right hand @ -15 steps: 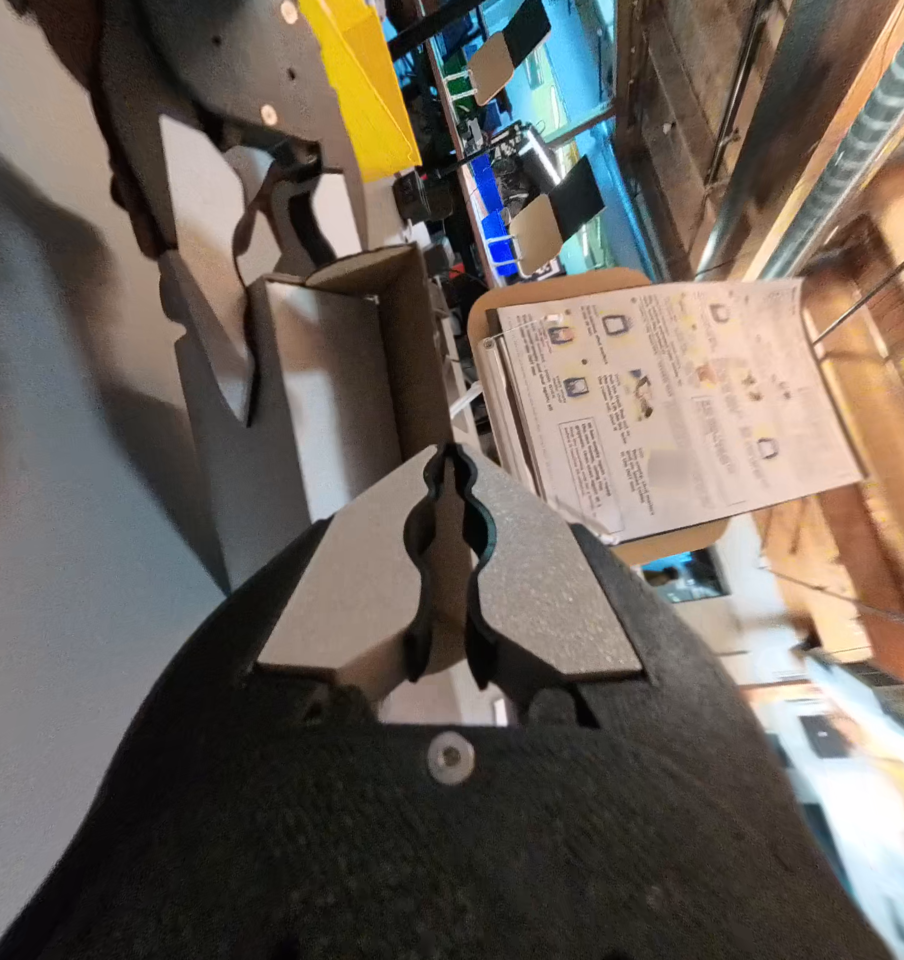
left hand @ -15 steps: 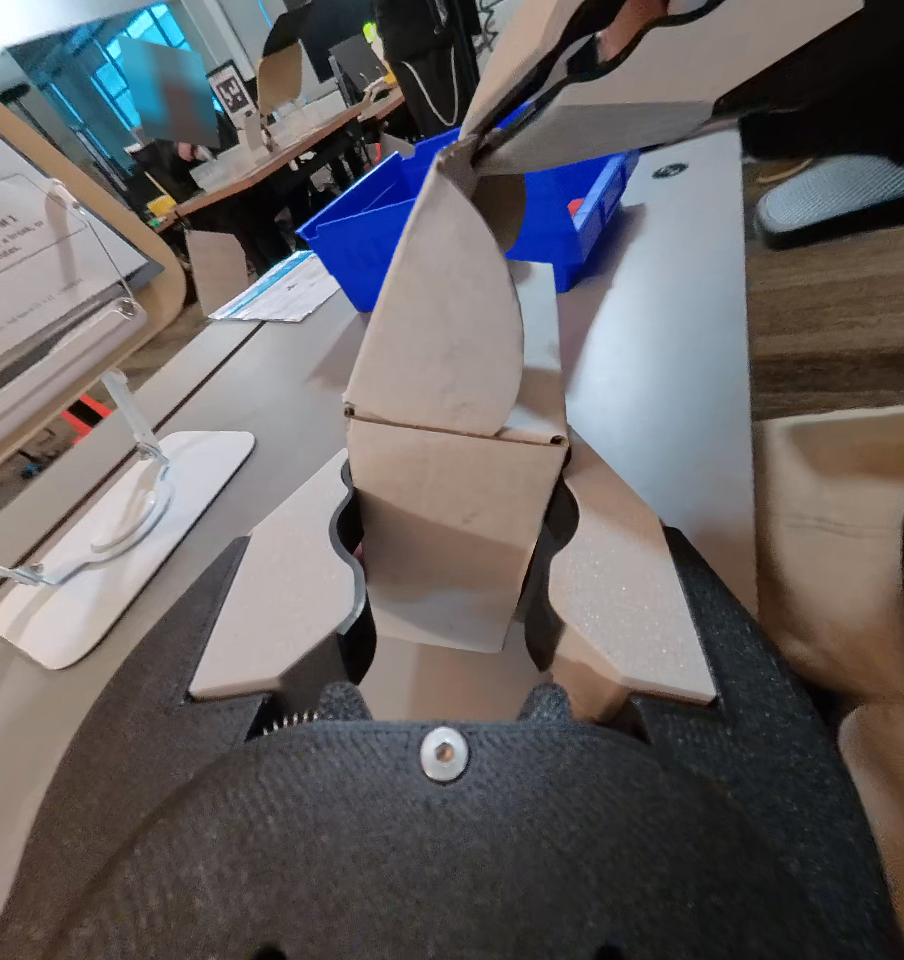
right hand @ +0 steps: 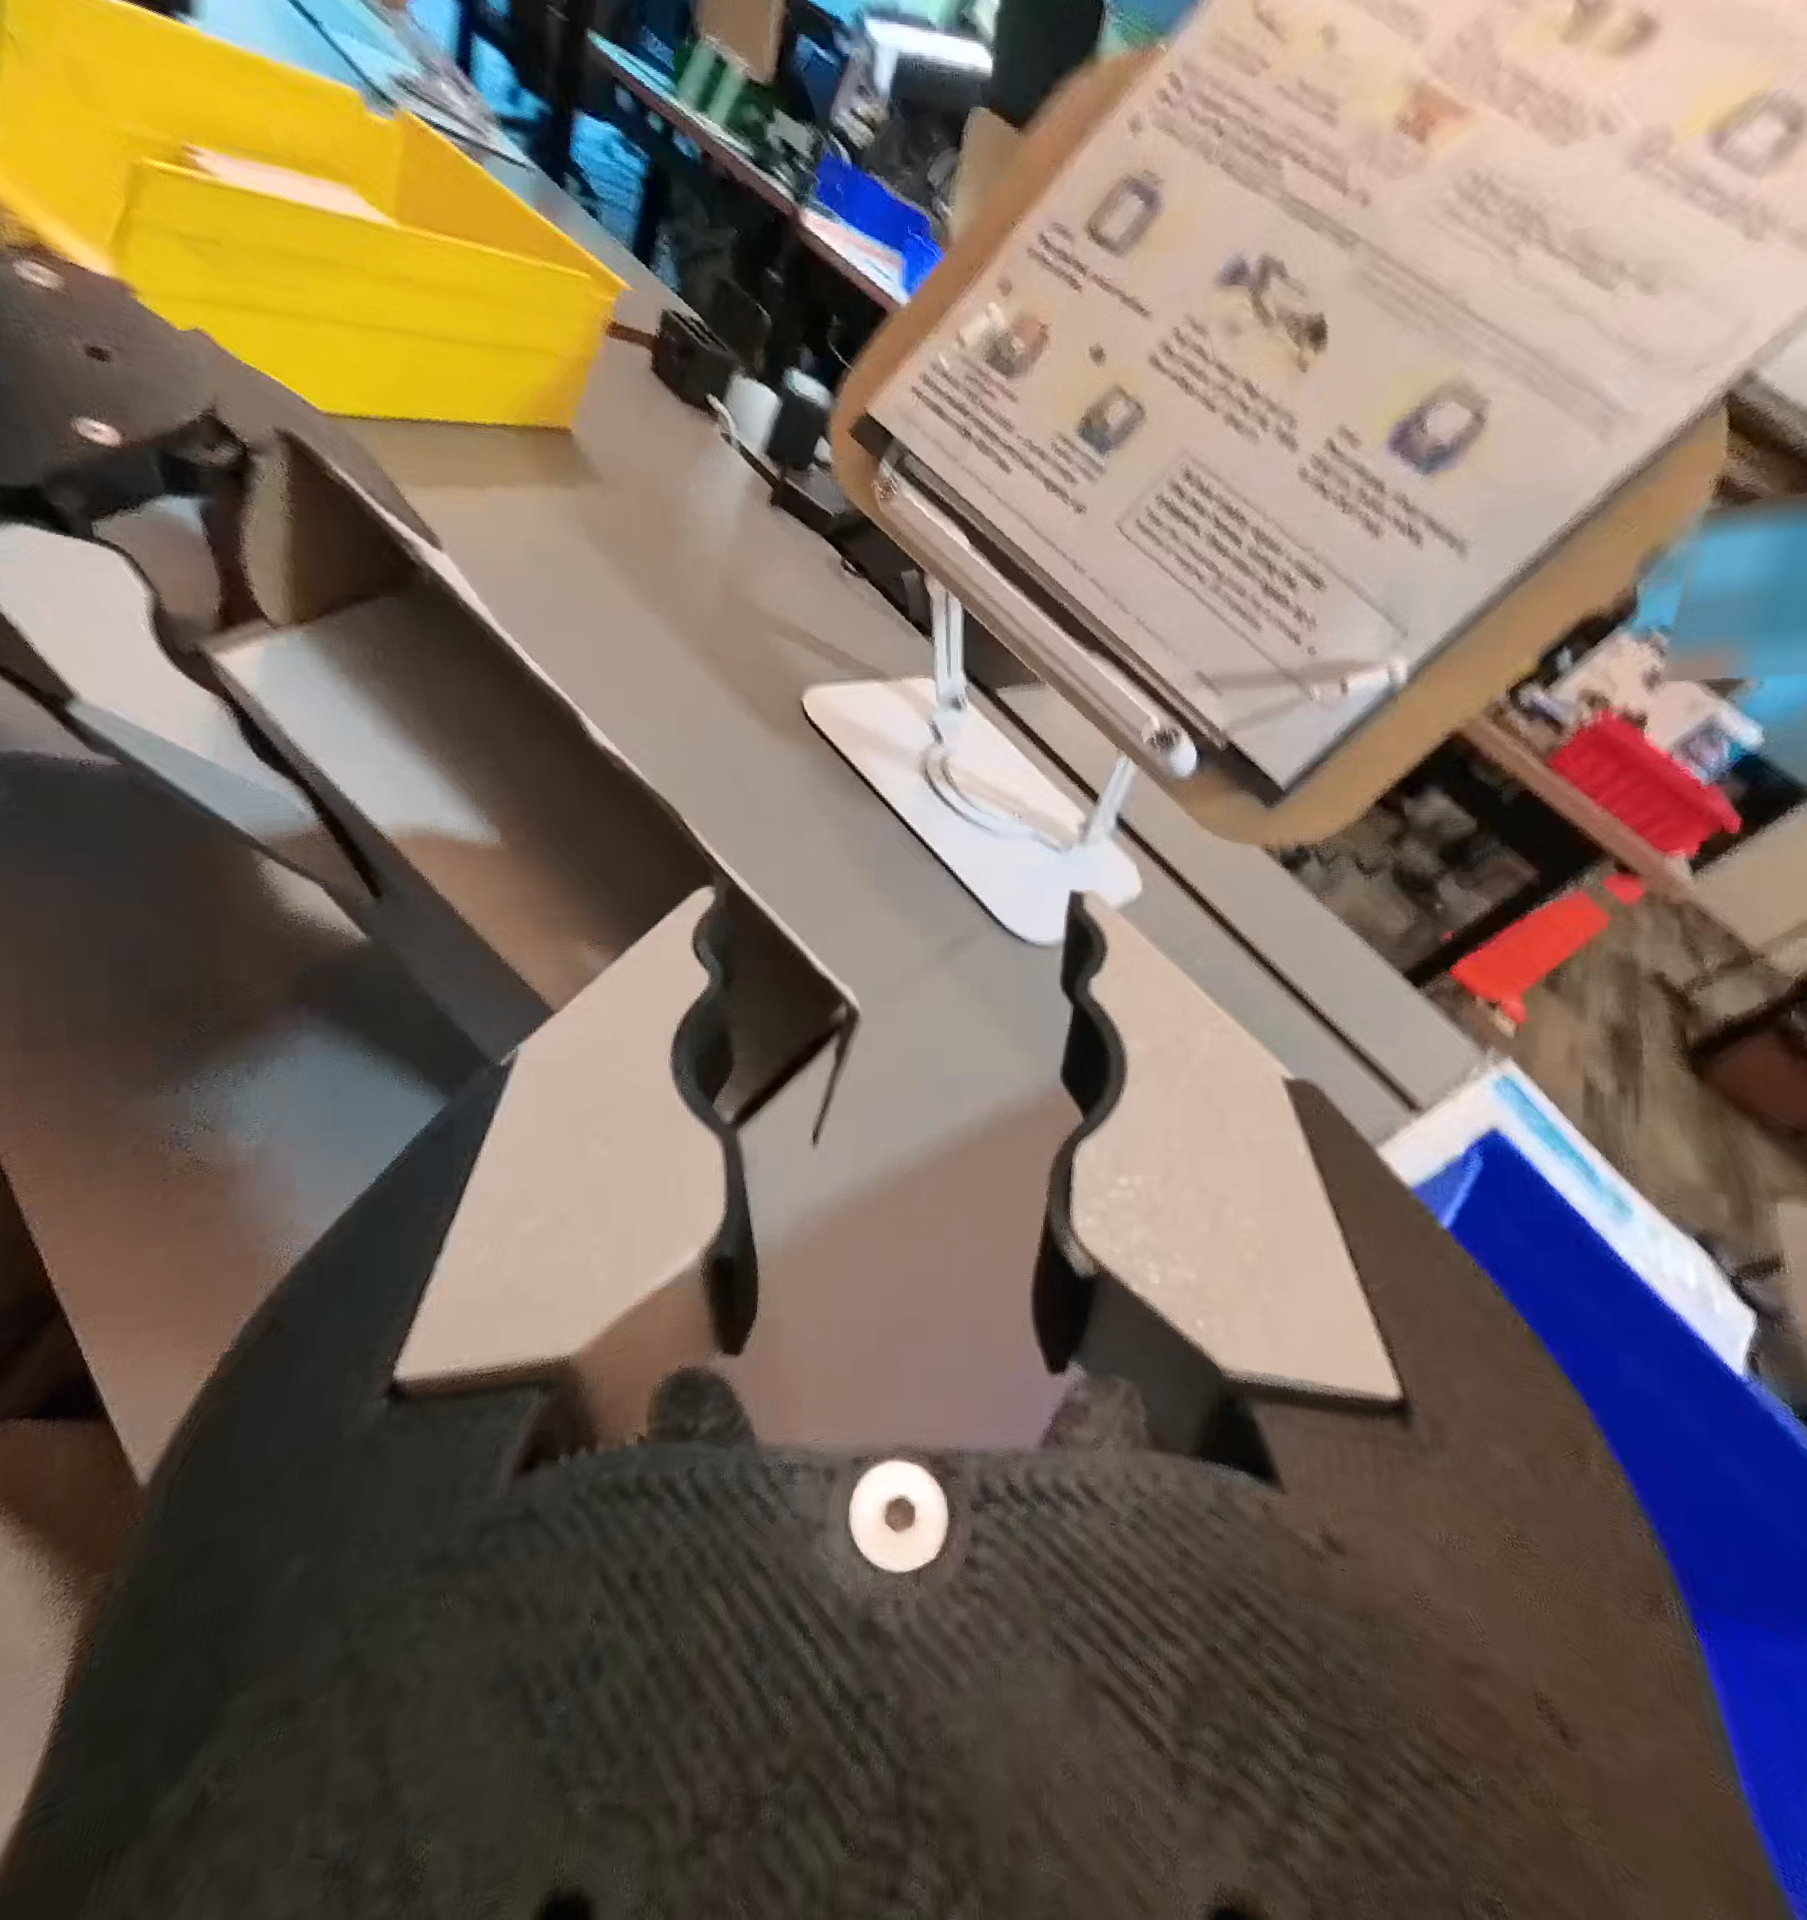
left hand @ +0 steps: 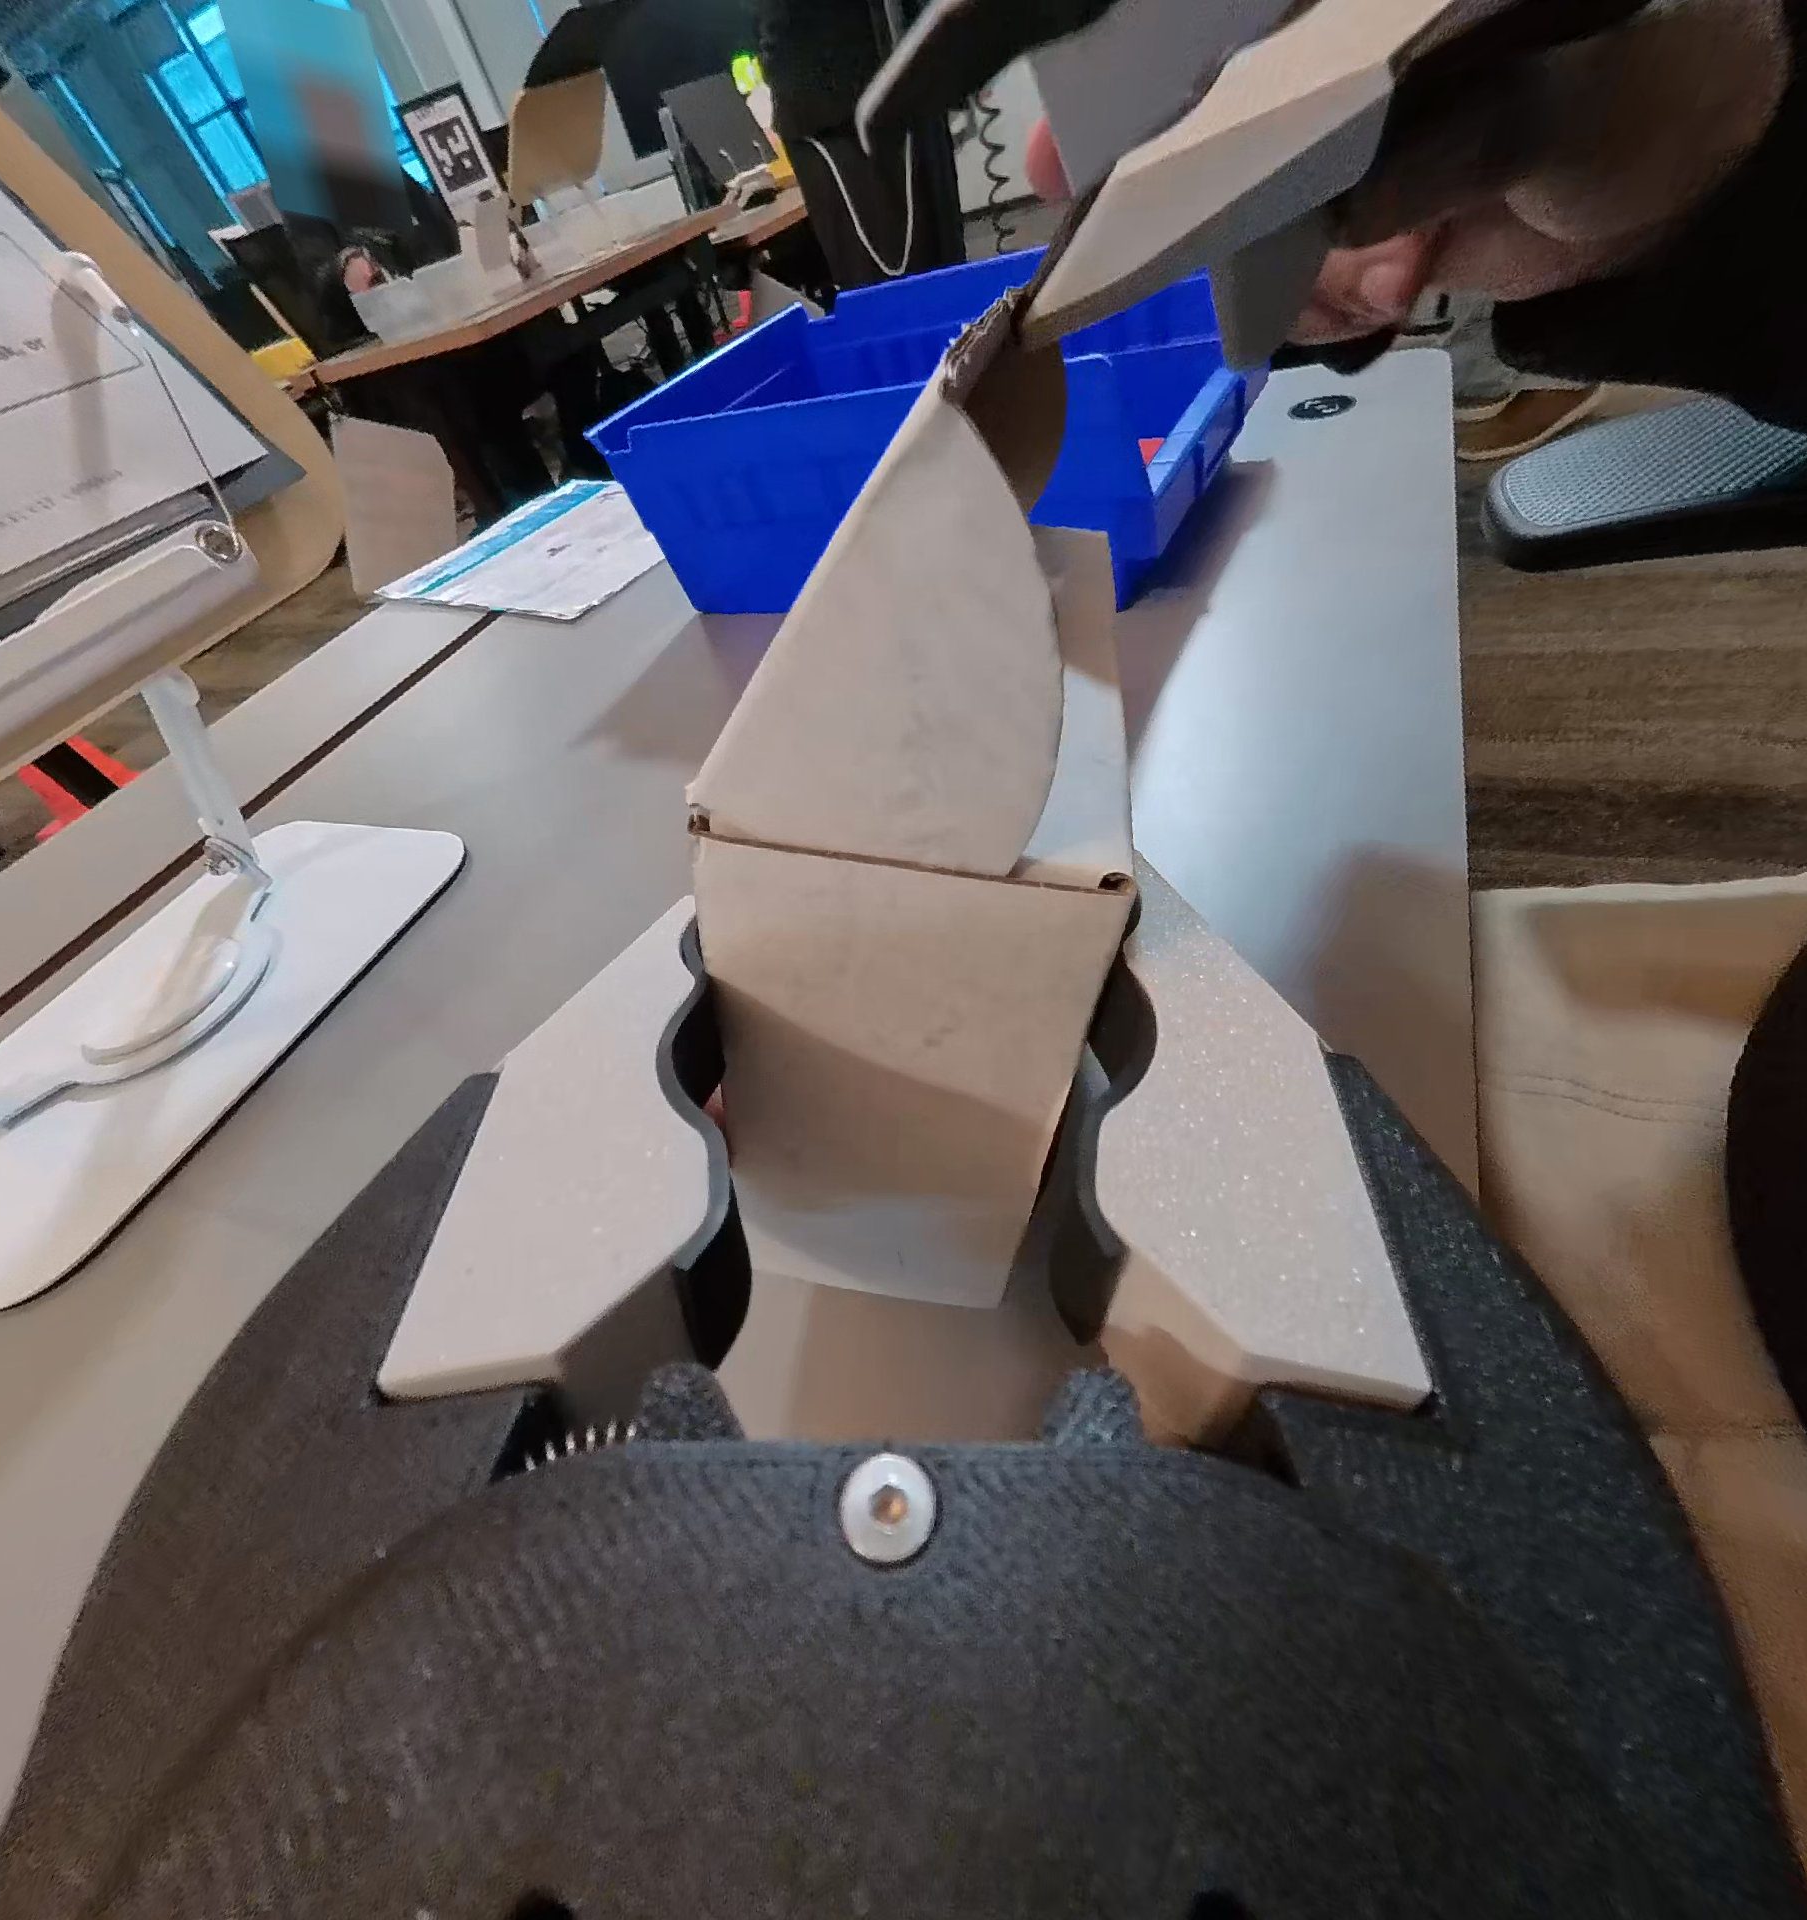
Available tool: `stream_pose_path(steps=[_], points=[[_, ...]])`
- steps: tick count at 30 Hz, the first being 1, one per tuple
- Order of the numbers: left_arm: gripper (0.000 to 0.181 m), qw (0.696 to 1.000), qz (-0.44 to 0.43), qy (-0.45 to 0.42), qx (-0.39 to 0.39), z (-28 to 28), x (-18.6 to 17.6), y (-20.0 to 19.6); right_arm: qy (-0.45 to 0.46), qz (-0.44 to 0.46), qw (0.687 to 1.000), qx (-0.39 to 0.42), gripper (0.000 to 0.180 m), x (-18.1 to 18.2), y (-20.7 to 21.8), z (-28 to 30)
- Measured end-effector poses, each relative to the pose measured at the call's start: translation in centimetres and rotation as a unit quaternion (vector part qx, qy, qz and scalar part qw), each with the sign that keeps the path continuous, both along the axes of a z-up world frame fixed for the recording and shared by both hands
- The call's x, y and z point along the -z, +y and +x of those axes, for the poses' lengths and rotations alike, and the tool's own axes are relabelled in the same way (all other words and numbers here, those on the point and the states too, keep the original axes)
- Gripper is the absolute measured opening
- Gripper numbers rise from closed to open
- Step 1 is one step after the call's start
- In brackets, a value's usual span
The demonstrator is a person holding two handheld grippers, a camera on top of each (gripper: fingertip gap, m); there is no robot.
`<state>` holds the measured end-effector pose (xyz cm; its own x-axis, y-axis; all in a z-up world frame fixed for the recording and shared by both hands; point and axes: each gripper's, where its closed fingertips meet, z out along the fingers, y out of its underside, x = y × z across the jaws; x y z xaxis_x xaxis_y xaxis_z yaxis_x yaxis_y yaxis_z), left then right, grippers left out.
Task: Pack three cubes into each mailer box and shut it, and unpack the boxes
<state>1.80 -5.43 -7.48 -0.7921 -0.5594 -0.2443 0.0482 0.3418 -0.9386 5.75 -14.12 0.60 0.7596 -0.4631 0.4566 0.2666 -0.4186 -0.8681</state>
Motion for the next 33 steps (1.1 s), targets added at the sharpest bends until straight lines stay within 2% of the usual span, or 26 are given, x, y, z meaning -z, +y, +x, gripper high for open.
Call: stream_pose_path(steps=[2, 4, 7, 8, 11, 15, 23, 33], points=[[0.071, 1.0, -0.003, 0.002, 0.0, 0.0, 0.0, 0.0, 0.034, -0.009, 0.999, 0.036, 0.056, 1.7, -1.3, 0.7], [0.071, 1.0, -0.001, 0.0, 0.0, 0.0, 0.0, 0.0, 0.067, -0.017, 0.995, 0.065, 0.041, 3.6, -2.2, 1.1], [0.071, 1.0, 0.004, -0.001, 0.003, -0.1, 0.0, -0.3, 0.101, 0.006, 0.994, 0.033, 0.005, 3.4, -1.6, 0.2], [0.071, 1.0, 0.007, -0.002, 0.004, -0.1, 0.1, -0.4, 0.105, 0.017, 0.994, 0.026, 0.0, 2.8, -1.5, 0.1], [0.071, 1.0, 0.009, 0.0, 0.002, -0.1, 0.0, -0.6, 0.132, 0.021, 0.991, 0.028, 0.0, 2.5, -1.6, 0.4], [0.071, 1.0, 0.013, -0.004, 0.0, -0.2, 0.0, -0.6, 0.224, 0.087, 0.97, 0.017, 0.002, 2.4, -1.6, 0.3], [0.07, 1.0, 0.015, -0.006, -0.005, -0.1, 0.0, -0.5, 0.422, 0.242, 0.873, -0.028, 0.009, 1.9, -1.2, 0.5], [0.07, 1.0, 0.008, 0.002, -0.009, 0.1, 0.1, -0.3, 0.422, 0.249, 0.872, -0.009, 0.009, 2.3, -1.0, 0.4]])
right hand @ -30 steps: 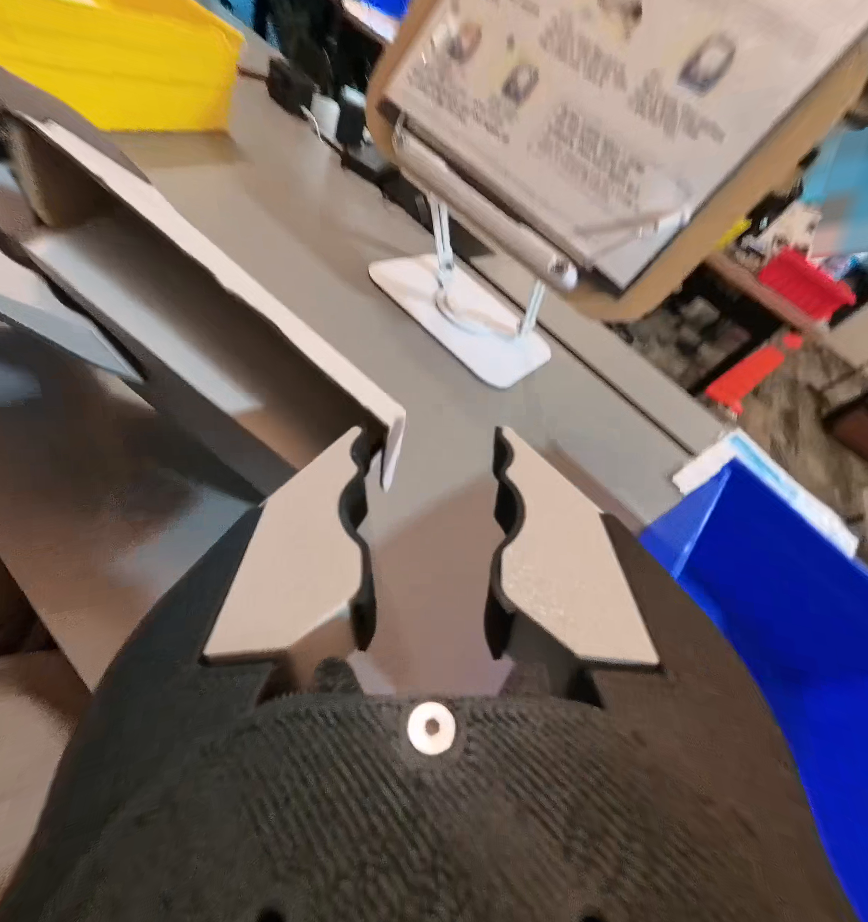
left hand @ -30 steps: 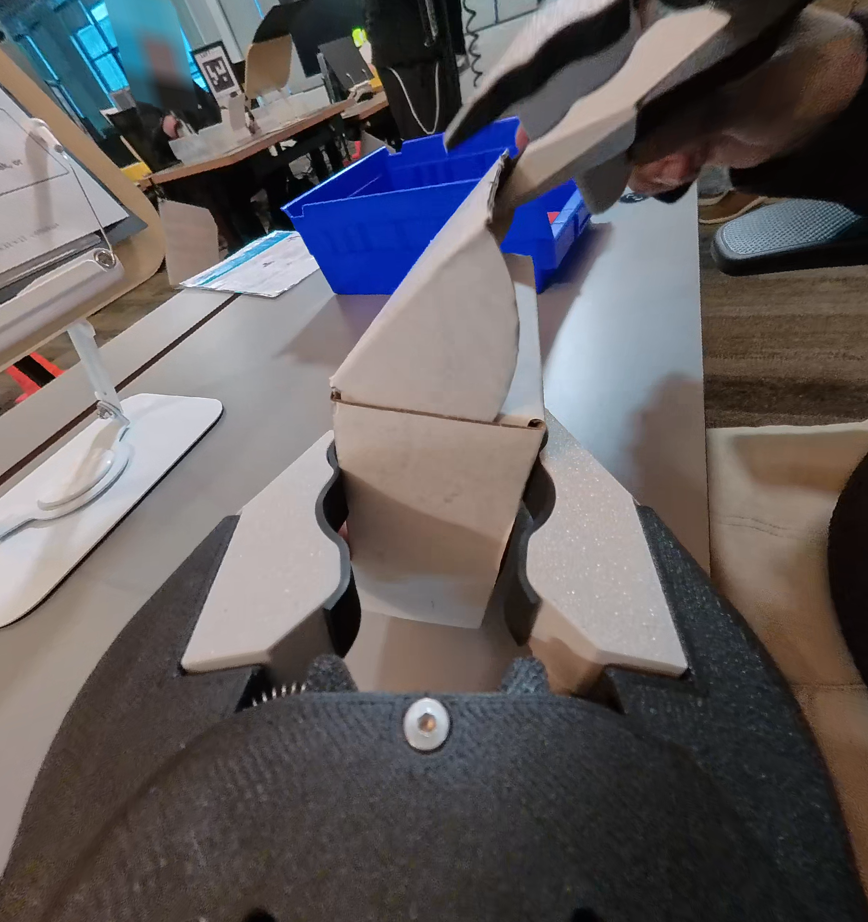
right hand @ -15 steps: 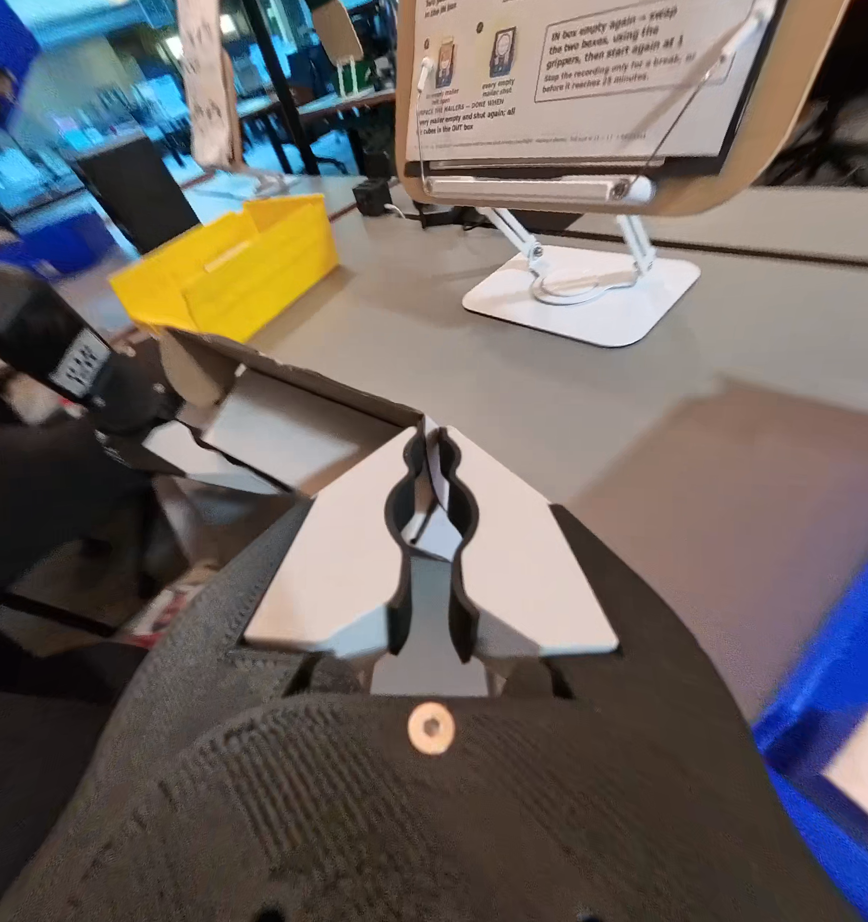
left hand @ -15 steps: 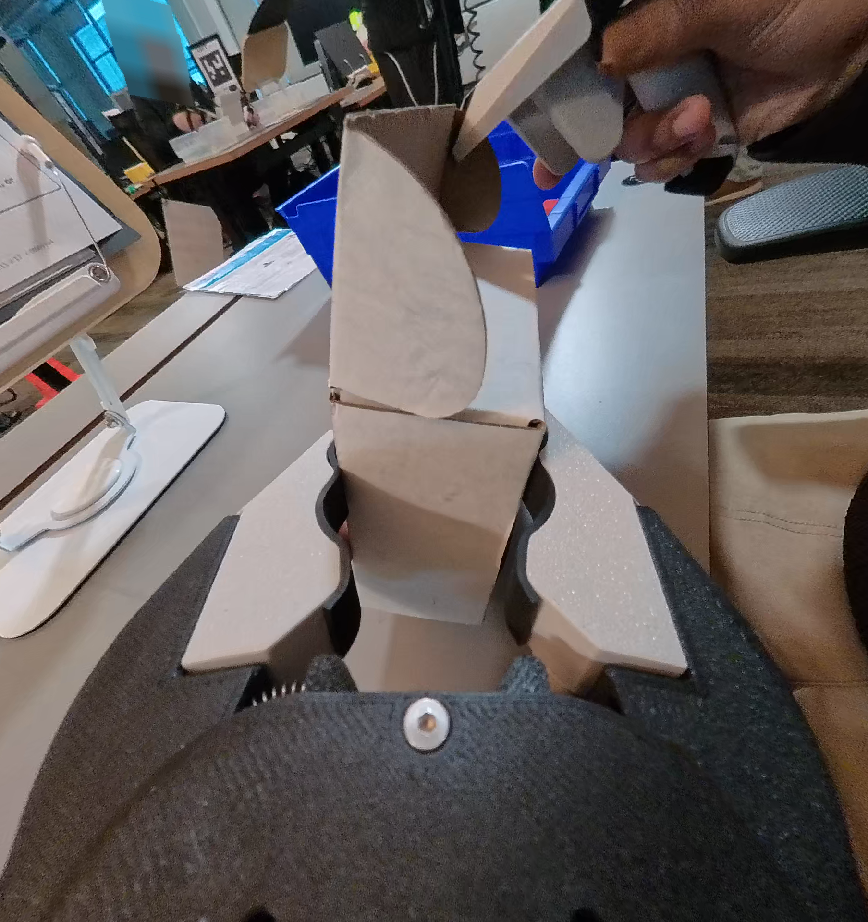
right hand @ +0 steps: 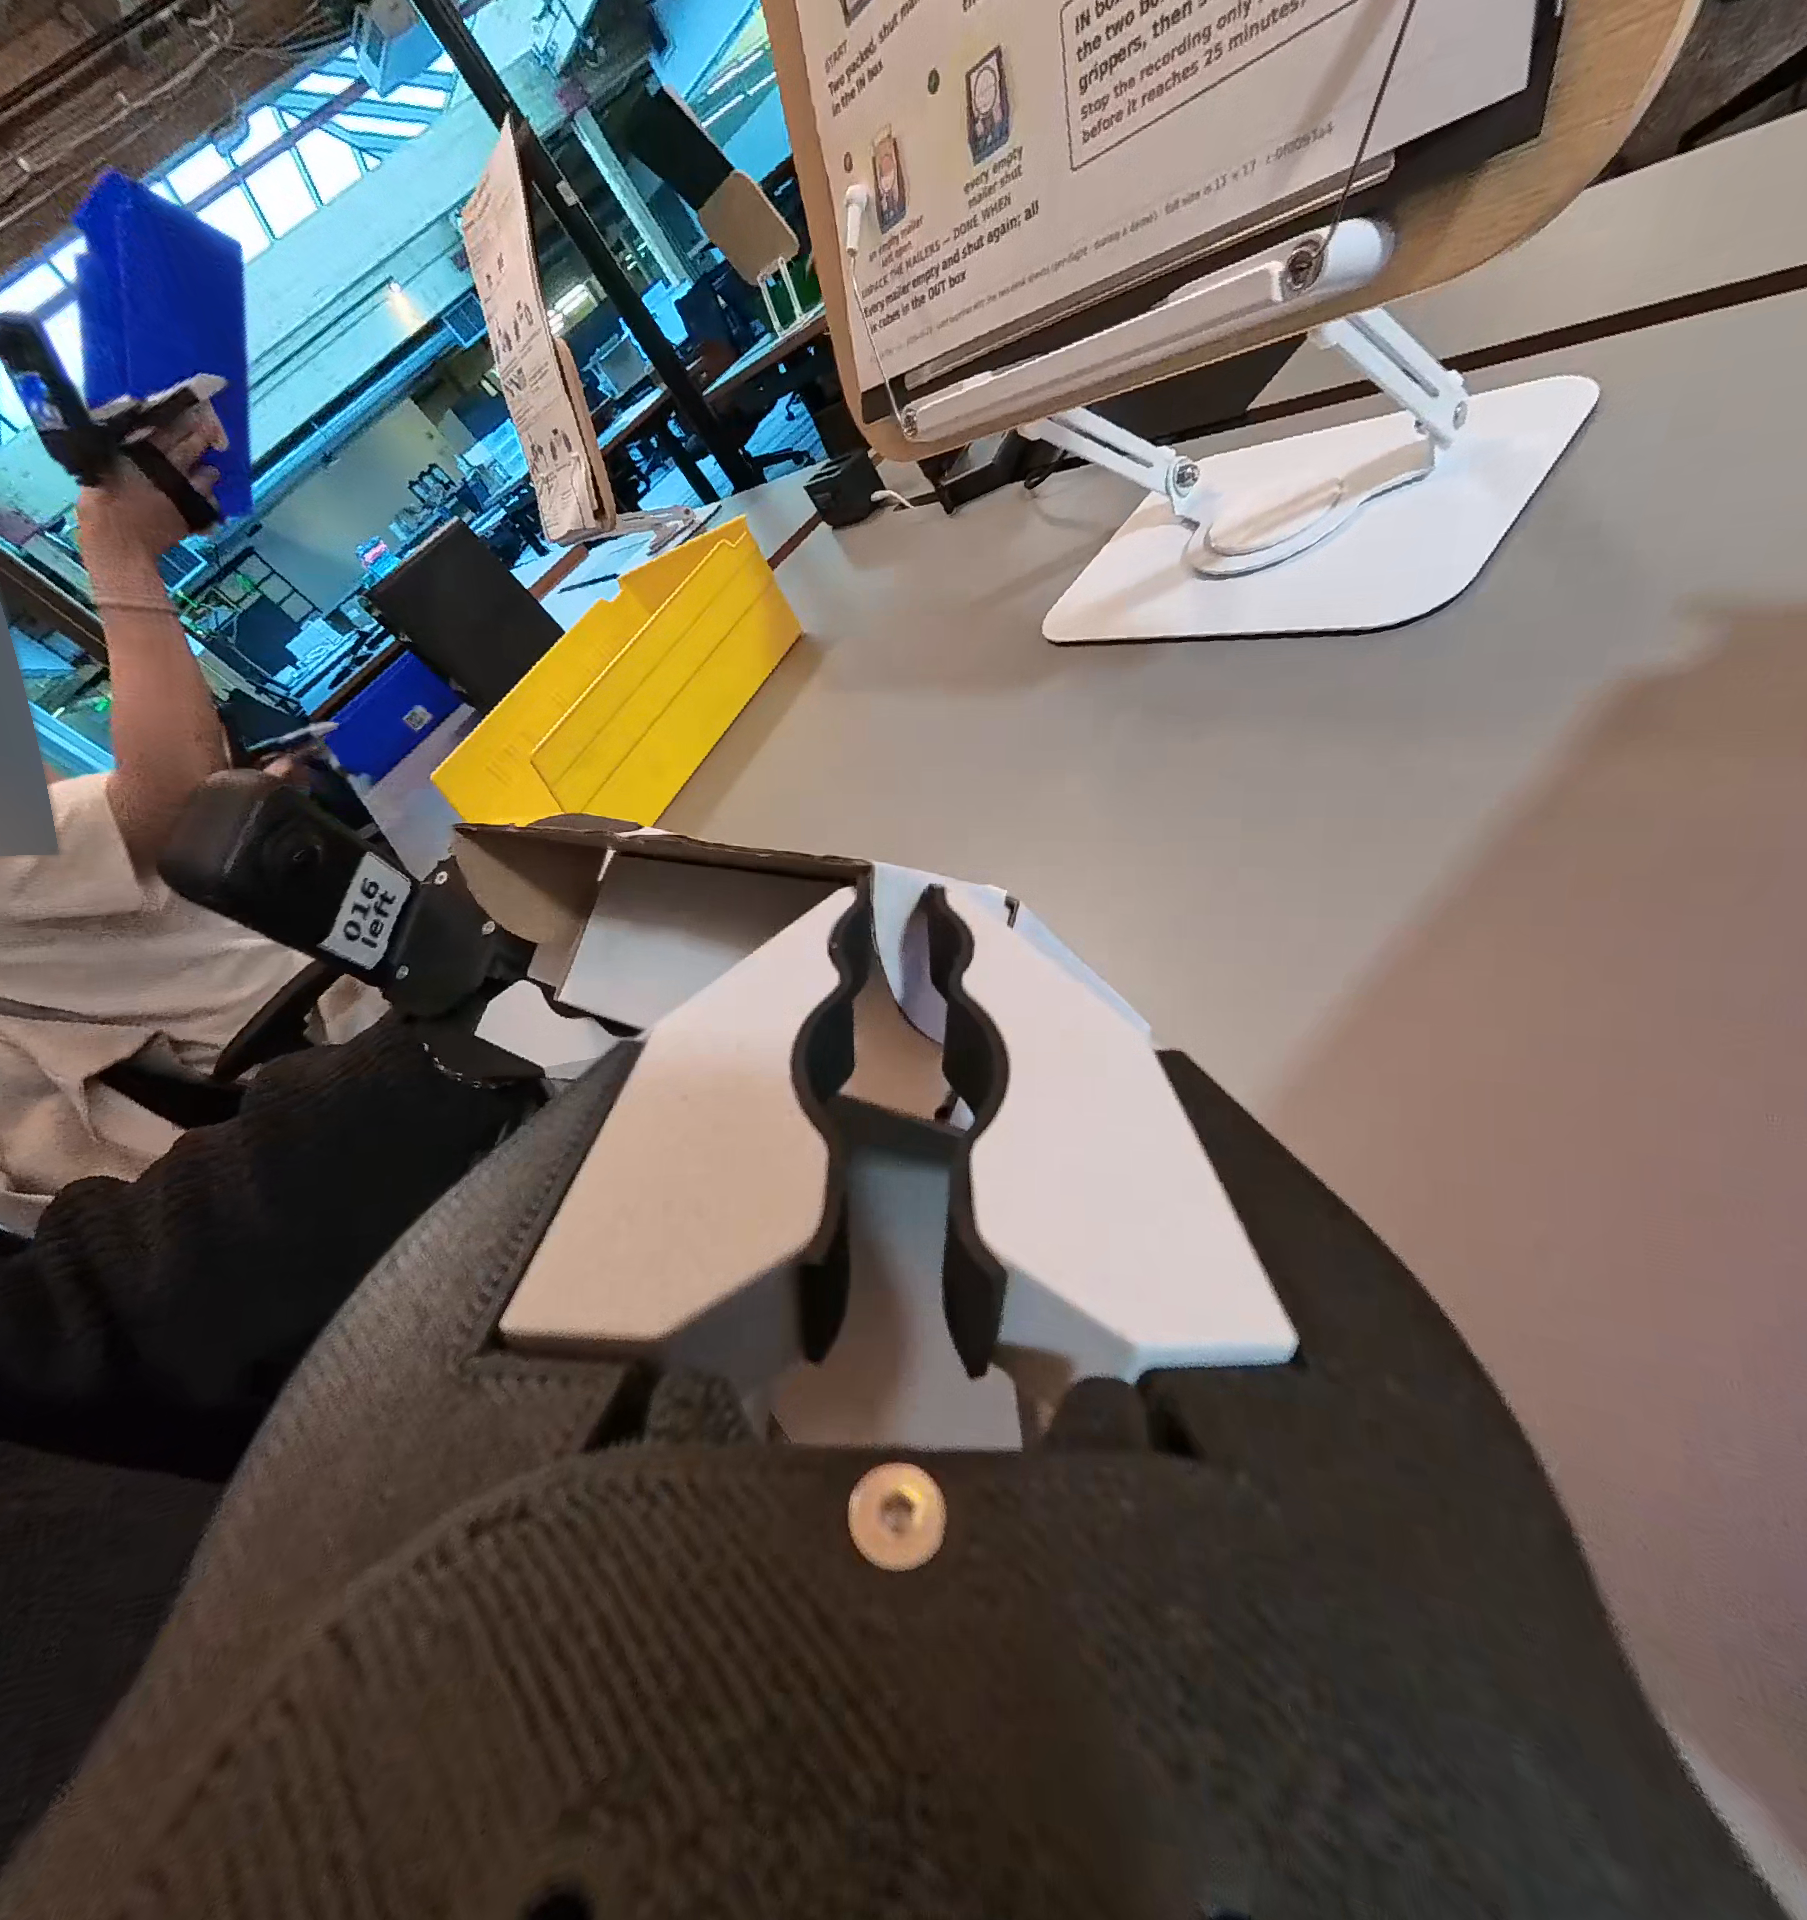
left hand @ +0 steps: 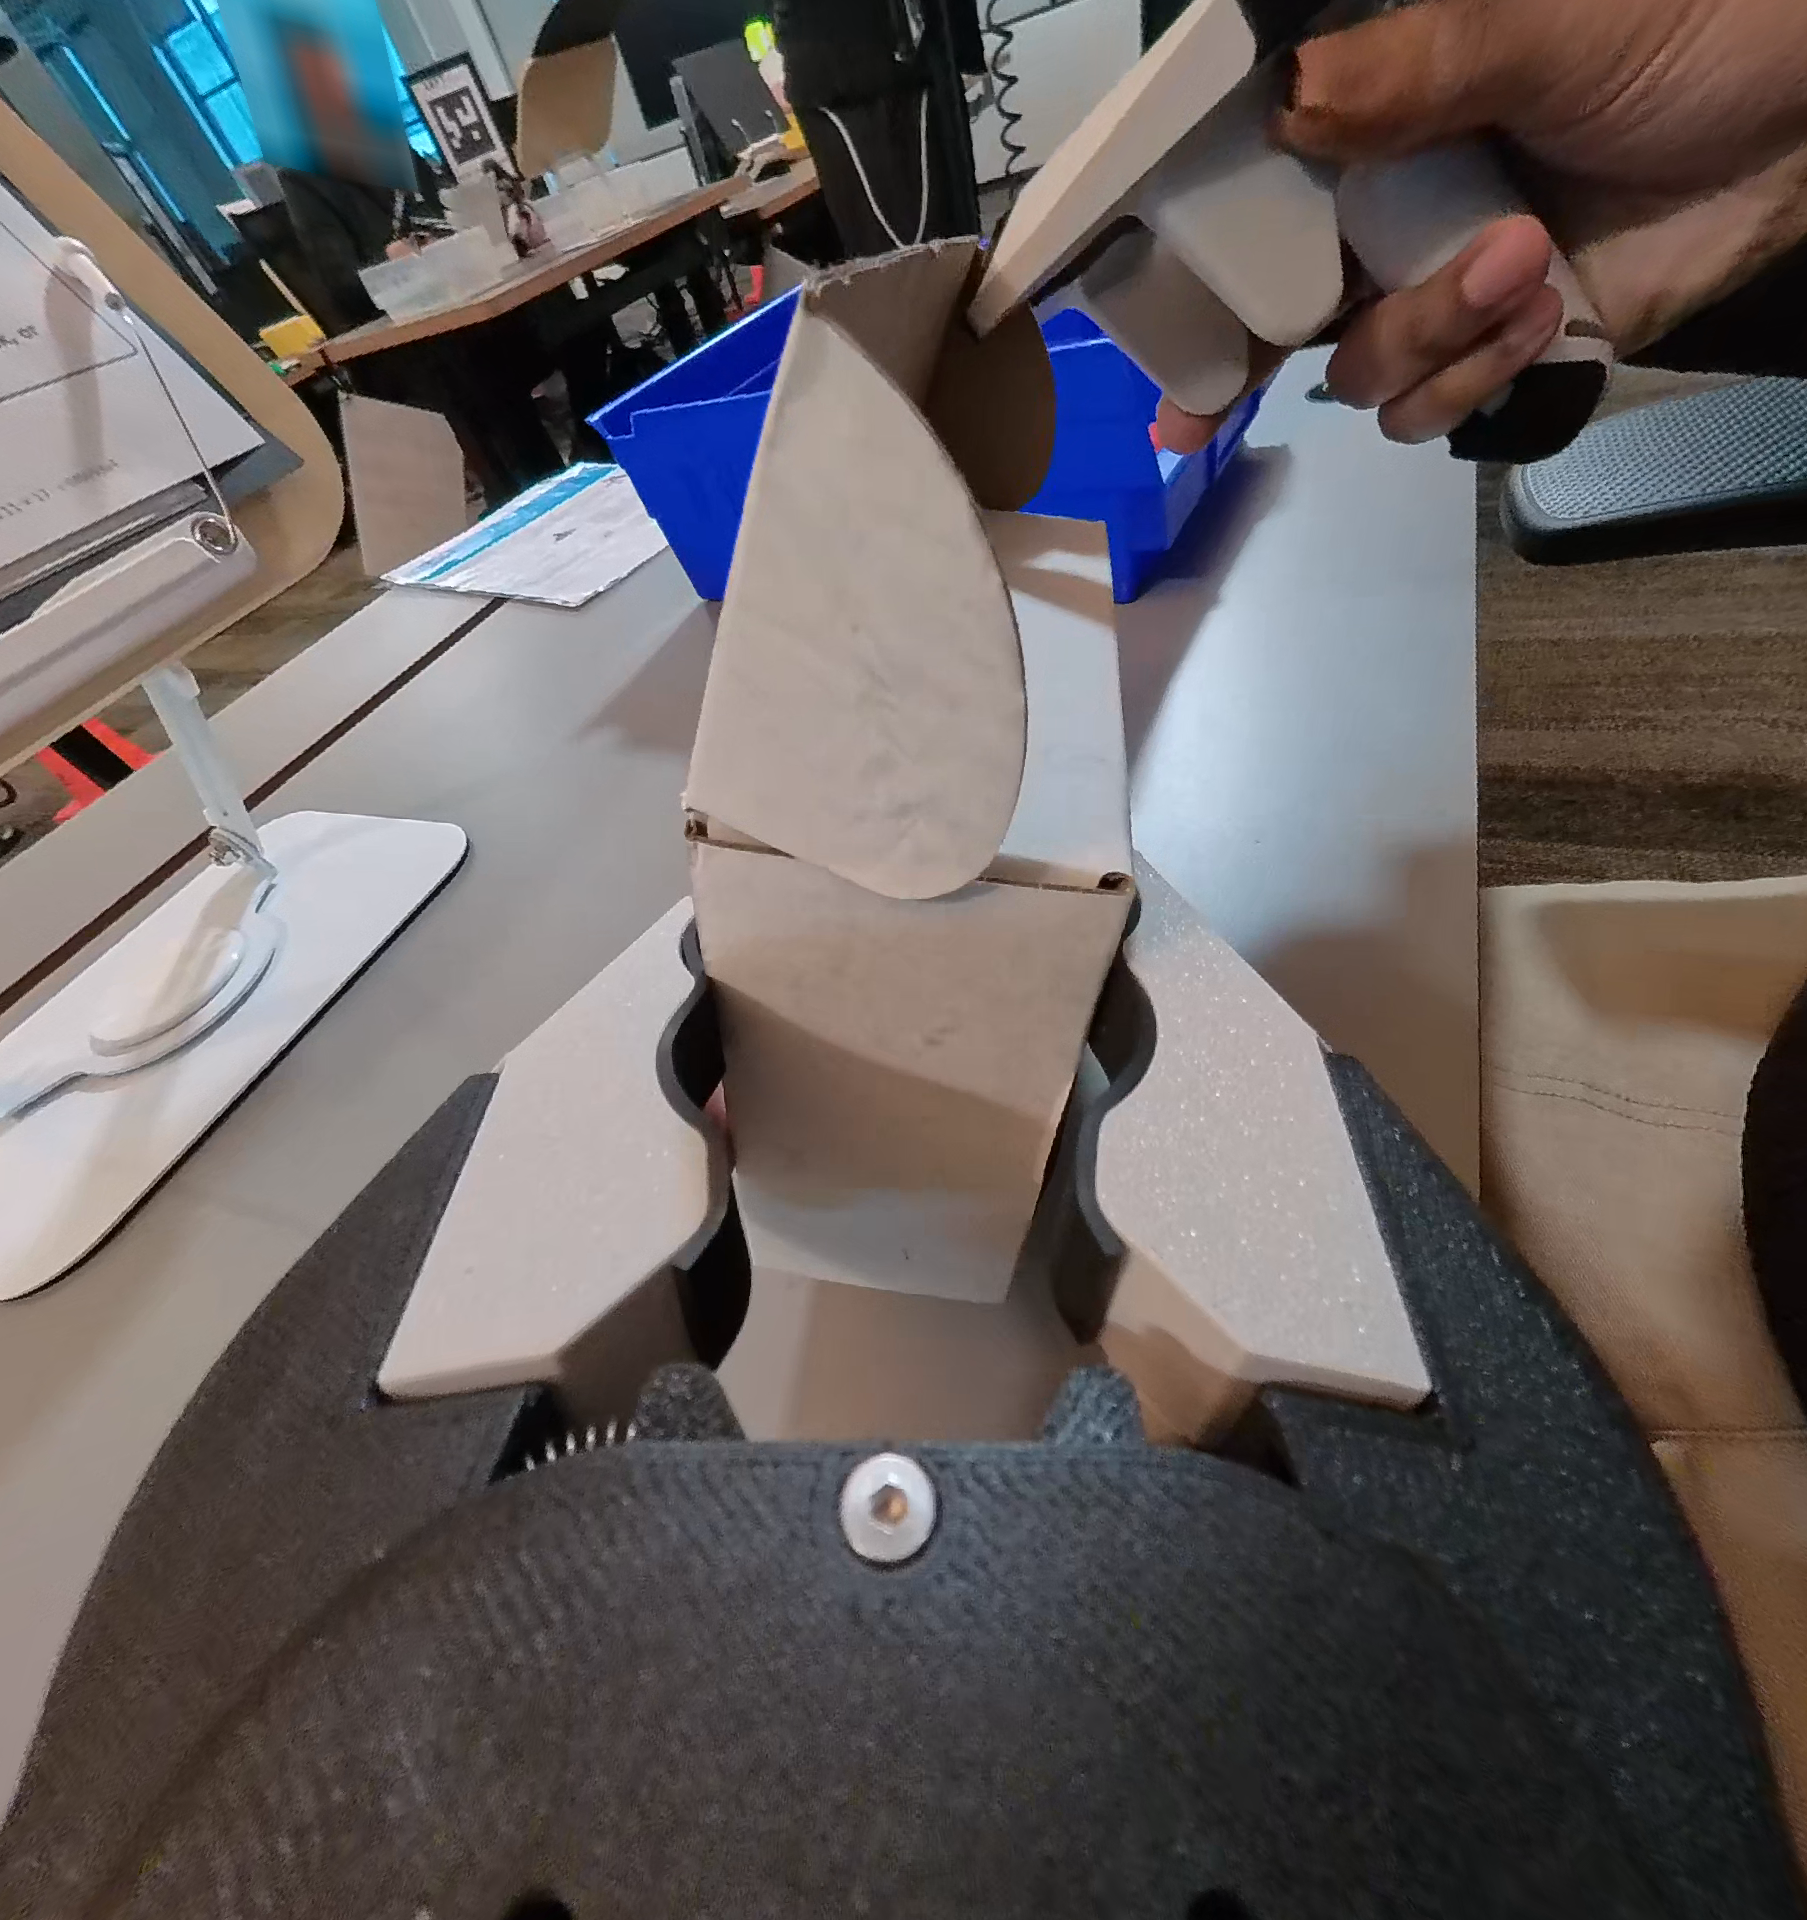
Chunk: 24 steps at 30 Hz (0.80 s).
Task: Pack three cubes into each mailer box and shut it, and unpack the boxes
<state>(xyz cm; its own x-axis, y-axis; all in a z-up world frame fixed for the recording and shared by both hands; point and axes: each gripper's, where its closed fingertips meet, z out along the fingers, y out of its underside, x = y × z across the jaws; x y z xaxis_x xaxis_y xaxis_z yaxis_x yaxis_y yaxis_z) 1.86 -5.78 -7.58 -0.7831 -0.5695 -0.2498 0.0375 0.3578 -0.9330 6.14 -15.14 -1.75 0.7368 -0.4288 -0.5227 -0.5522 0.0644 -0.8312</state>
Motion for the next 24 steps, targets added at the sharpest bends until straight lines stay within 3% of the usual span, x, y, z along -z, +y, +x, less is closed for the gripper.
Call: stream_pose_path(steps=[12, 21, 23, 24], points=[[0.07, 1.0, 0.002, 0.0, -0.002, 0.0, 0.0, 0.0, 0.019, 0.019, 1.0, 0.01, 0.01, 0.3, -0.1, -0.2], [0.07, 1.0, -0.006, 0.009, -0.004, 0.1, 0.1, 0.1, 0.002, -0.016, 1.0, -0.003, 0.01, 1.7, -0.2, -0.9], [0.07, 1.0, -0.005, 0.008, -0.004, 0.1, 0.0, 0.1, -0.007, -0.023, 1.0, -0.016, 0.021, 1.5, -0.1, -1.2], [0.07, 1.0, -0.005, 0.009, -0.004, 0.2, 0.0, 0.0, -0.013, -0.023, 0.999, -0.025, 0.039, 1.3, 0.0, -1.4]])
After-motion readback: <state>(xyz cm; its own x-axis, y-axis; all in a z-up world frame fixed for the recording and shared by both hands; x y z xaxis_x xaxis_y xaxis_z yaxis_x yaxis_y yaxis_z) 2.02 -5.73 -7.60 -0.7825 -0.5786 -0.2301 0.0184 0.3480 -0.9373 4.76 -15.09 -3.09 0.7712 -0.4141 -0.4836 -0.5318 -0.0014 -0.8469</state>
